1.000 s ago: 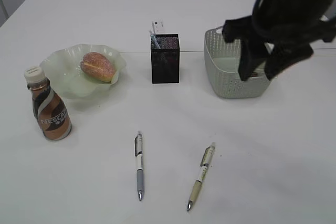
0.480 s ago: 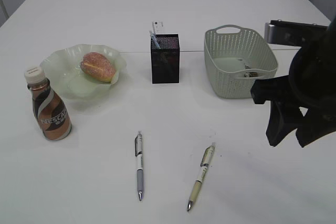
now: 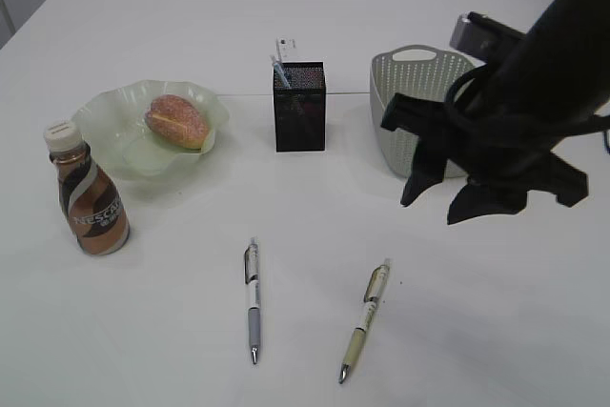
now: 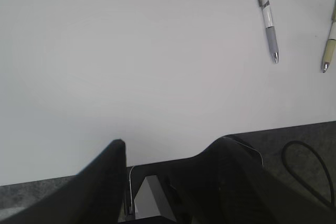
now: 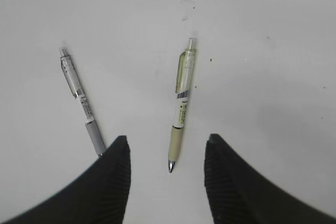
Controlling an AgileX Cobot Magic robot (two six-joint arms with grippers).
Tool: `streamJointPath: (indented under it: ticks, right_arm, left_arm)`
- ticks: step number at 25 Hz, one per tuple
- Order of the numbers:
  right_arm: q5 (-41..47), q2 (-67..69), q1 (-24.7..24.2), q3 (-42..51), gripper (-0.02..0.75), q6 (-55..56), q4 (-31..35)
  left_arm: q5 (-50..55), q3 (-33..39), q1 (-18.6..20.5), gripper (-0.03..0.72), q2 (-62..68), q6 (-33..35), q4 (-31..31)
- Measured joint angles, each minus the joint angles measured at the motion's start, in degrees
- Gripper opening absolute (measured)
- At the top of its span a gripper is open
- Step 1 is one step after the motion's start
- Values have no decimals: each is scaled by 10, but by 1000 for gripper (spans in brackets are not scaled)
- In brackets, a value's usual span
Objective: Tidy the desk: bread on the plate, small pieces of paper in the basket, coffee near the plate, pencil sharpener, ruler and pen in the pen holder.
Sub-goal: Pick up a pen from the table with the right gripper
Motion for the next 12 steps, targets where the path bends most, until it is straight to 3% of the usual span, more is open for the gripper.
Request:
streamJointPath:
  ticks: [5, 12]
  right_arm:
    - [-20, 71, 57, 0, 344, 127, -57]
    - [-28, 158, 69, 0, 344, 165, -65]
  left_arm:
    - [0, 0, 0, 416, 0, 0, -6]
    - [0, 0, 0, 416, 0, 0, -14]
